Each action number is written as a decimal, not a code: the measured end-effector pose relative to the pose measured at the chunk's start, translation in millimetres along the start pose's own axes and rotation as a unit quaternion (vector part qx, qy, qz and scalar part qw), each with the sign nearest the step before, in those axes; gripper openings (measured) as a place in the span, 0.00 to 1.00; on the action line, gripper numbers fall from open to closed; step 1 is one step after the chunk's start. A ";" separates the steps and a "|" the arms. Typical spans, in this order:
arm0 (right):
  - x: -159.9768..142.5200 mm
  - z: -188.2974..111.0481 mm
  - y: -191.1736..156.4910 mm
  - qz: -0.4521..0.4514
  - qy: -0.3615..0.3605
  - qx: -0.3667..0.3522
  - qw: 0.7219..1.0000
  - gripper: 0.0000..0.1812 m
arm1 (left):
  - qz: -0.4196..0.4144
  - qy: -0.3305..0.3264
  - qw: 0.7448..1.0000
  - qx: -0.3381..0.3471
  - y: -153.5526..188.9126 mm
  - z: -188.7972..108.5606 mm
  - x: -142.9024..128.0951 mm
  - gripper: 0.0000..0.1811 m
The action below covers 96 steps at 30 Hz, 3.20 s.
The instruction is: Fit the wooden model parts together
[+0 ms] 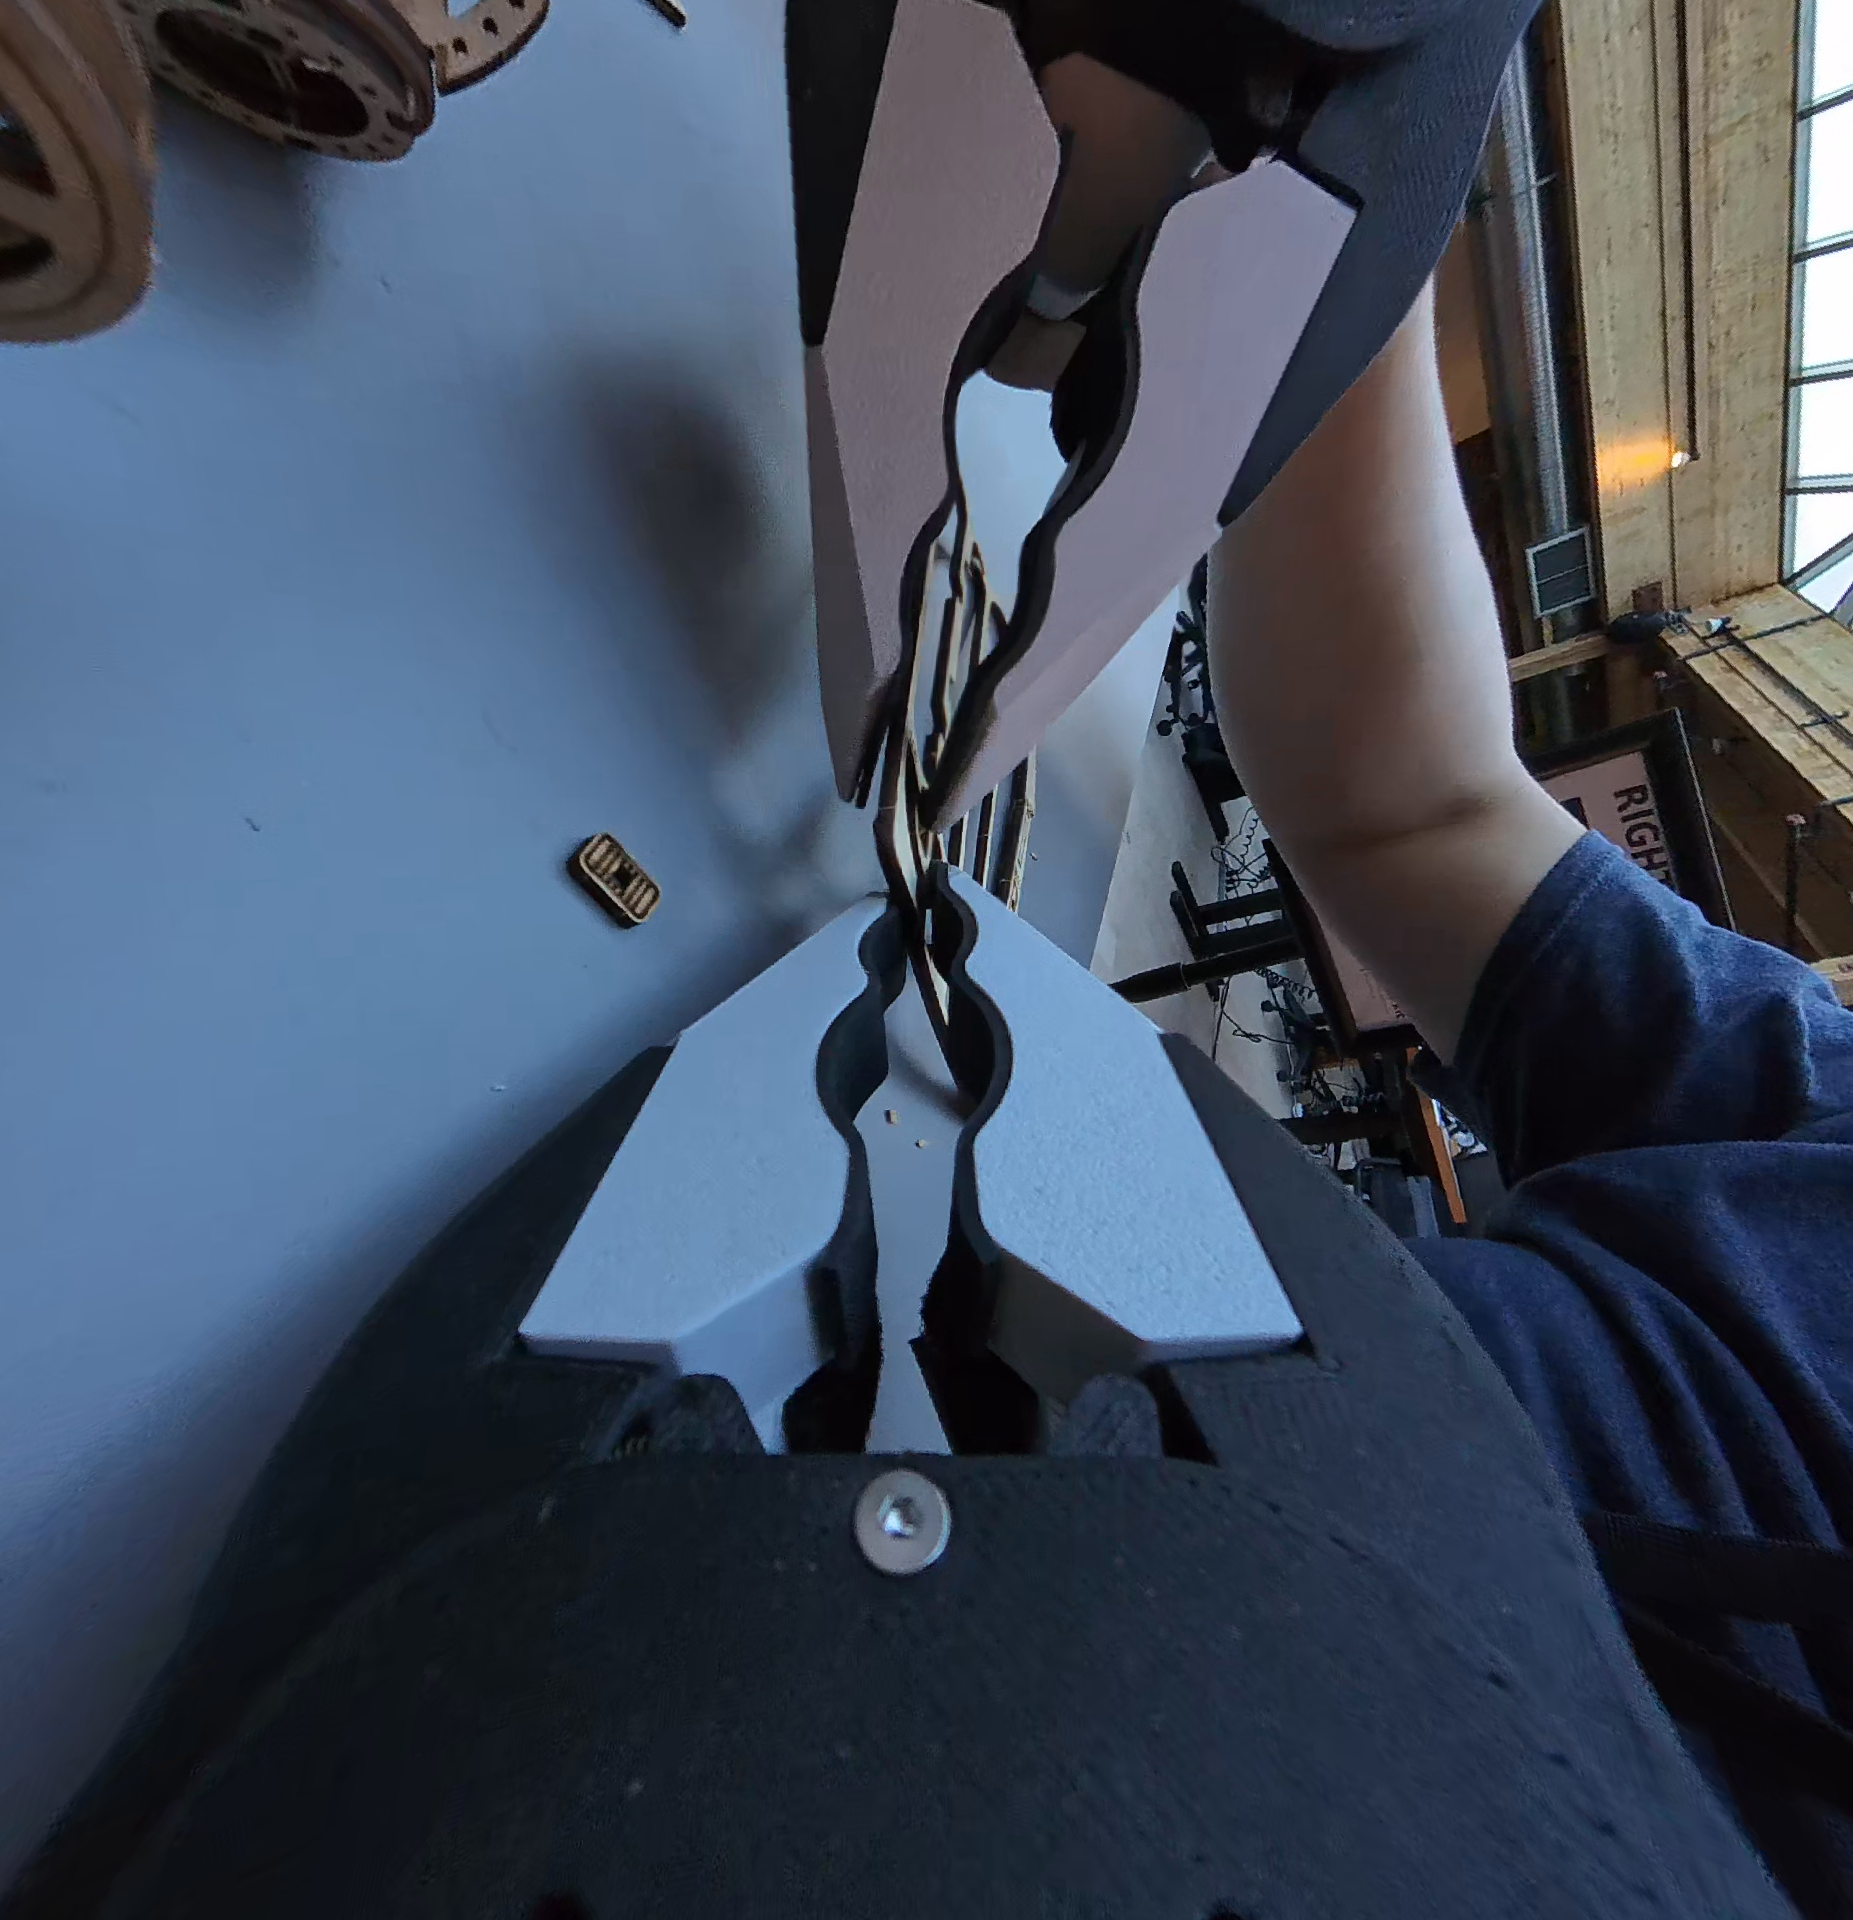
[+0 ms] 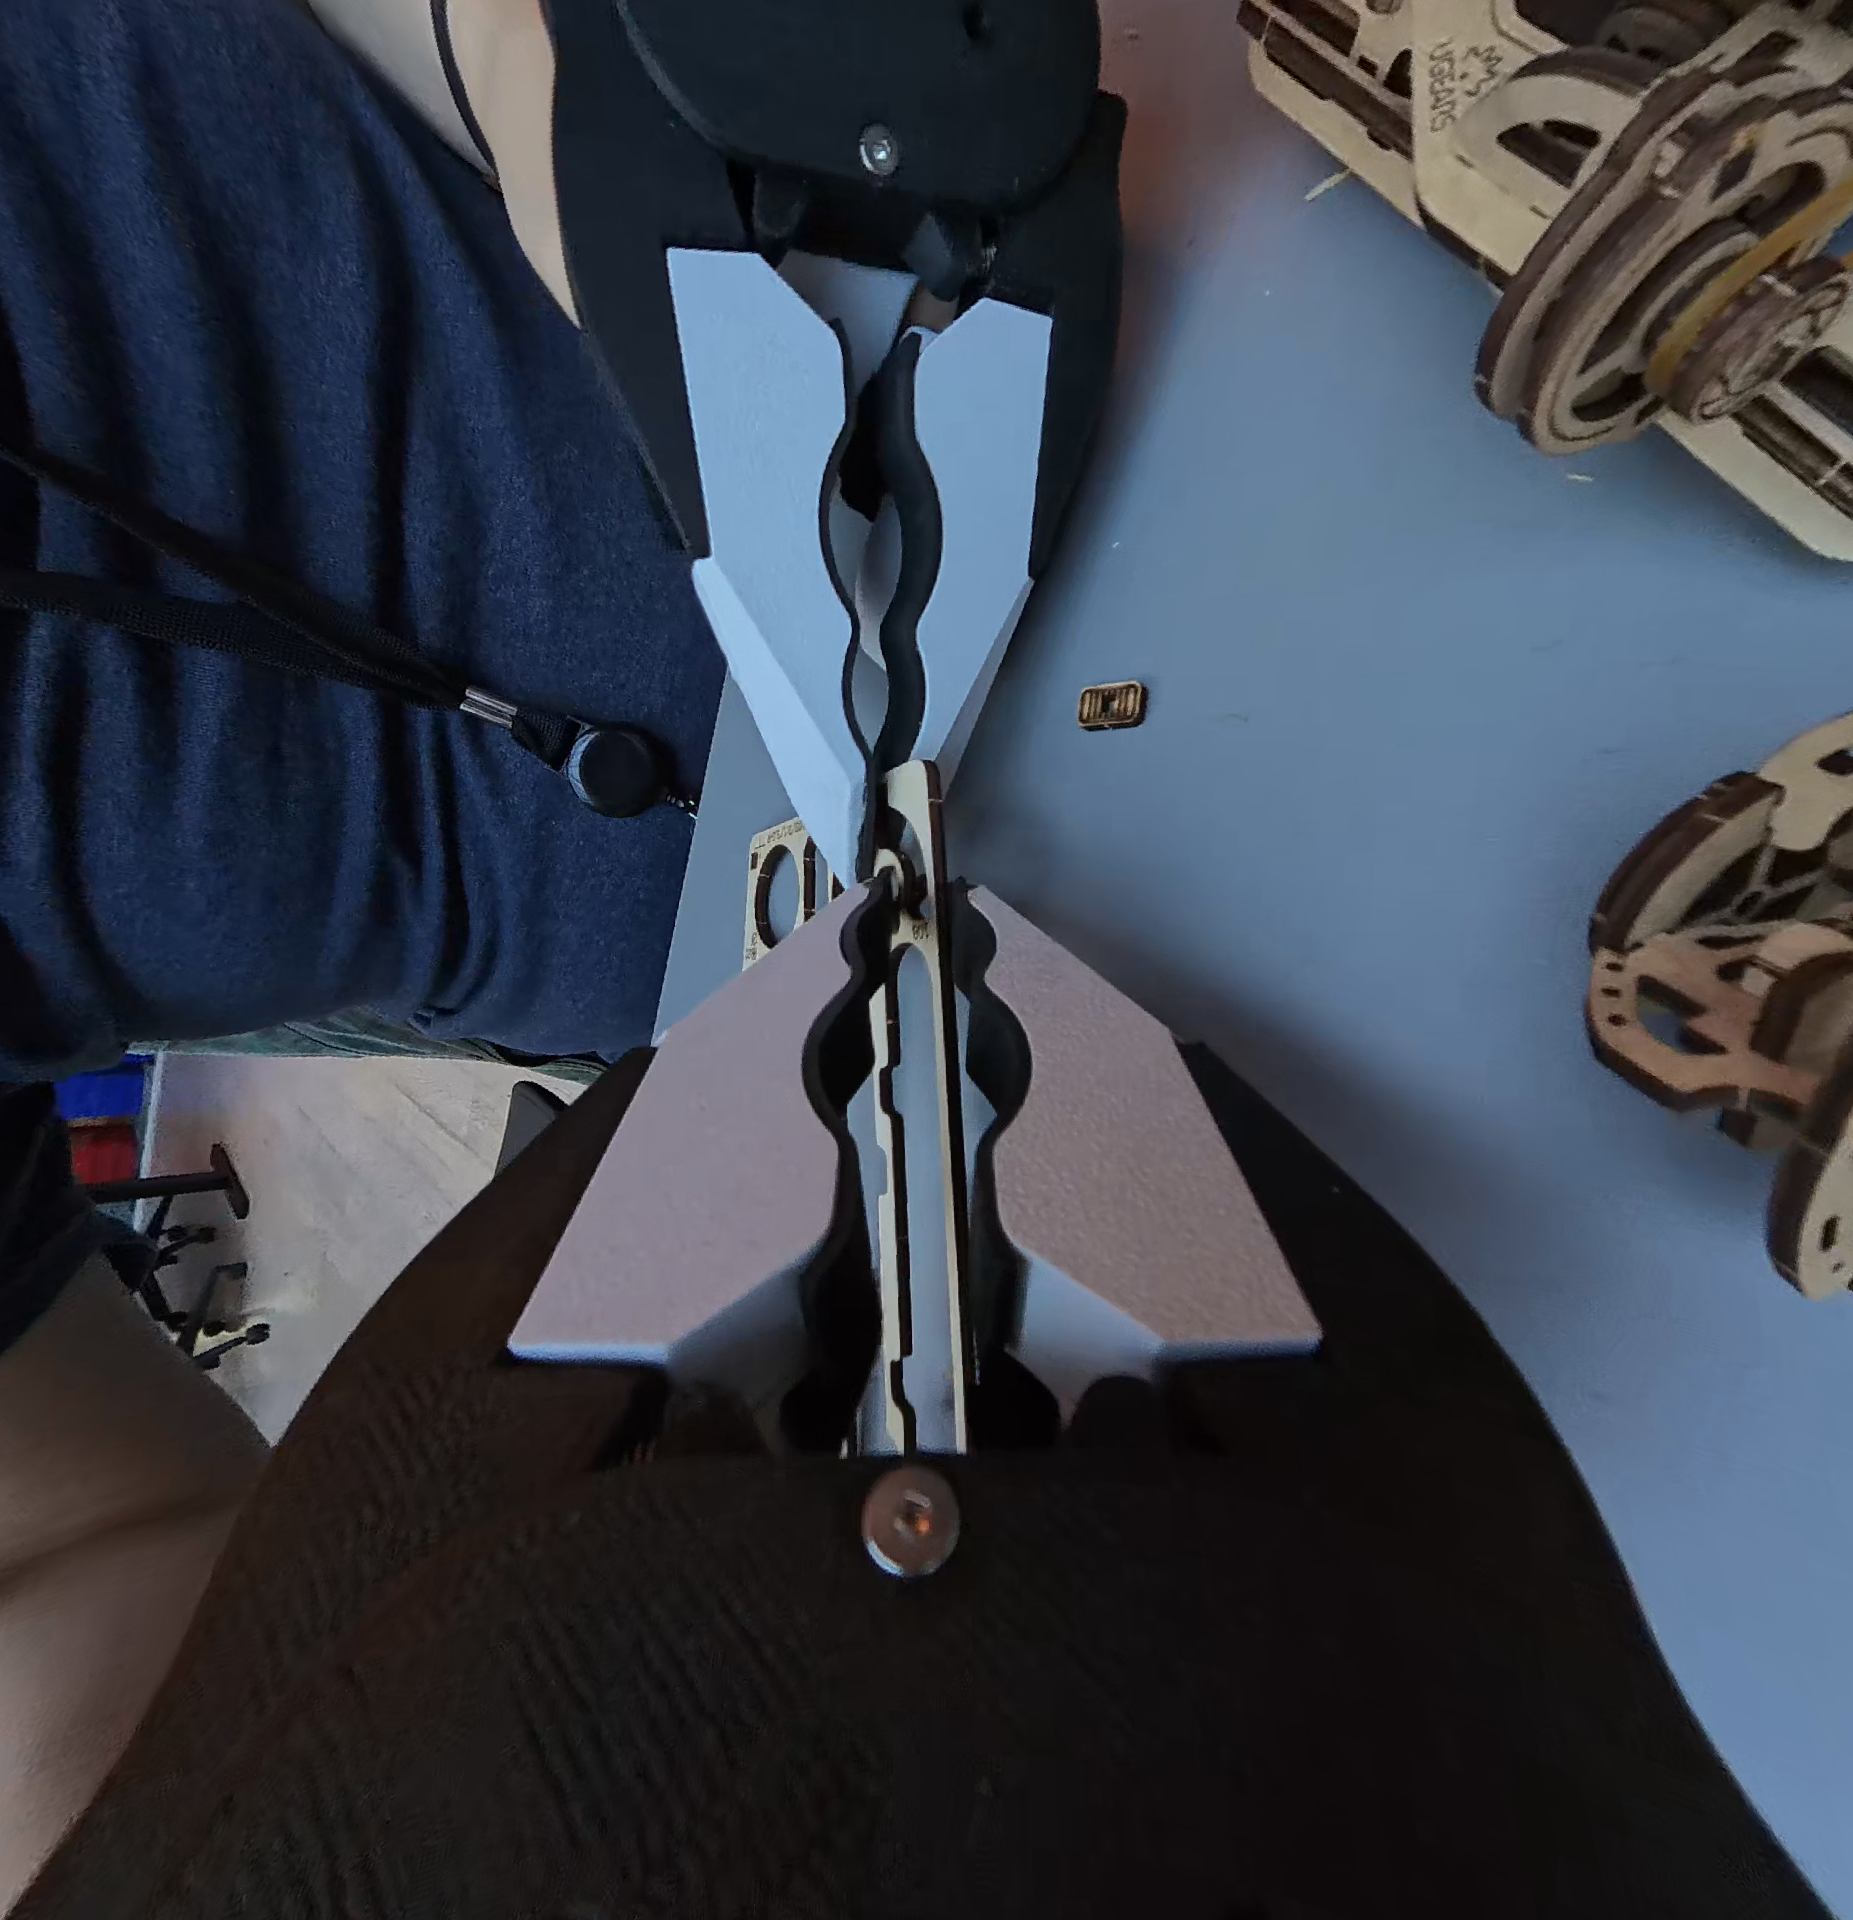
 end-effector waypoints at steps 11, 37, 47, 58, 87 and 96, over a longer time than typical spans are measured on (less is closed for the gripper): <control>-2.0 0.3 -1.3 0.009 -0.060 -0.040 0.997 0.07 | 0.004 -0.004 1.000 0.009 -0.7 0.8 -1.3 0.02; 1.5 -0.9 -3.4 -0.016 -0.067 -0.090 0.994 0.08 | 0.009 0.004 1.000 0.000 1.5 -1.7 -0.8 0.01; 12.5 -37.4 -23.1 -0.006 0.010 -0.109 0.994 0.07 | 0.019 0.008 1.000 -0.018 6.0 -4.4 -1.1 0.01; -52.3 -89.4 -37.1 -0.017 0.289 -0.326 0.900 0.25 | 0.049 0.063 0.995 -0.050 16.3 -17.5 5.5 0.00; 50.5 -4.7 -86.0 -0.018 0.678 -0.142 0.721 0.00 | 0.155 0.385 0.895 -0.162 85.3 -87.5 51.3 0.00; 35.8 -17.5 -84.5 0.003 0.589 -0.181 0.788 0.00 | 0.162 0.303 0.917 -0.203 82.3 -106.0 61.2 0.13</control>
Point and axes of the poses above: each gripper's, where its closed fingertips meet, z out along the fingers, x out of its top, y = z × x across the jaws, the point moved 4 cm from there along -z, back along the fingers, and after that the axes turned 1 degree about y, right-handed, at the moved point
